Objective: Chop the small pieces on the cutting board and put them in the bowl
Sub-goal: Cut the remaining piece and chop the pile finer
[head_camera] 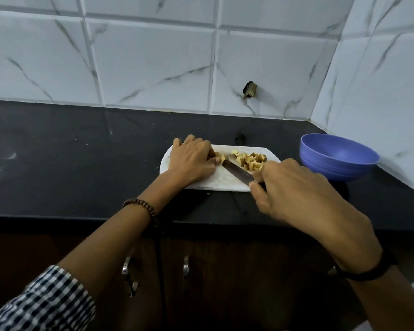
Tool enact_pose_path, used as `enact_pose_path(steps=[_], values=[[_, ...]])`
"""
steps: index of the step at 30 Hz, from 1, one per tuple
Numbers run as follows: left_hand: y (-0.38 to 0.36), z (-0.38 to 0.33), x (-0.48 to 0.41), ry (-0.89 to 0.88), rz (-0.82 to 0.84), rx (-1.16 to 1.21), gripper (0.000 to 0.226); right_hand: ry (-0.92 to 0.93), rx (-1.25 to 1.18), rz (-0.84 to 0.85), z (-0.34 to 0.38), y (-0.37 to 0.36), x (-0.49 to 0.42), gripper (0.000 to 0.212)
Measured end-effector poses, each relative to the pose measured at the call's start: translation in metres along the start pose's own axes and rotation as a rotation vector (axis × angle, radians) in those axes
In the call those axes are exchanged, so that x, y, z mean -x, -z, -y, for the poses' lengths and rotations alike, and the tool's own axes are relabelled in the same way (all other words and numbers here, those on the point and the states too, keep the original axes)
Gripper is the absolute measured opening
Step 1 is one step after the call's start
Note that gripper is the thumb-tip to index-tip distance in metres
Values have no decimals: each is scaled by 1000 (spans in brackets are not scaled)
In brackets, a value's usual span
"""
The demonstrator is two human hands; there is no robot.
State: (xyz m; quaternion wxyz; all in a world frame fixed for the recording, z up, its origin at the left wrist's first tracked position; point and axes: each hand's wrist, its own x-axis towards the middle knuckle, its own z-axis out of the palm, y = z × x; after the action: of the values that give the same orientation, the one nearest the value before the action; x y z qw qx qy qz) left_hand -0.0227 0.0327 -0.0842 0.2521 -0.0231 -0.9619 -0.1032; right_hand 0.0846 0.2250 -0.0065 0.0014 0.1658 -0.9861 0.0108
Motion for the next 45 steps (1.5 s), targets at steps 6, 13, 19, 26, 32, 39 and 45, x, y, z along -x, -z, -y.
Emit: enact_pose_path(steps=[6, 13, 19, 26, 32, 39, 45], values=[[7, 9, 0, 5, 18, -79, 31, 8, -124, -116, -16, -3, -2, 39], [22, 31, 6, 77, -23, -123, 31, -30, -289, -306, -21, -15, -14, 38], [24, 38, 5, 100, 15, -63, 32, -26, -350, -330, -24, -23, -20, 42], [14, 4, -4, -119, 43, -38, 41, -52, -362, -326, -31, -32, -27, 41], [3, -13, -15, -86, 98, 54, 28, -62, -368, -296, -33, -35, -31, 43], [16, -1, -21, -66, 238, 145, 21, -52, -389, -288, -28, -43, -34, 41], [12, 2, -13, -1, 136, 265, 21, -19, -350, -333, -19, -48, -41, 39]])
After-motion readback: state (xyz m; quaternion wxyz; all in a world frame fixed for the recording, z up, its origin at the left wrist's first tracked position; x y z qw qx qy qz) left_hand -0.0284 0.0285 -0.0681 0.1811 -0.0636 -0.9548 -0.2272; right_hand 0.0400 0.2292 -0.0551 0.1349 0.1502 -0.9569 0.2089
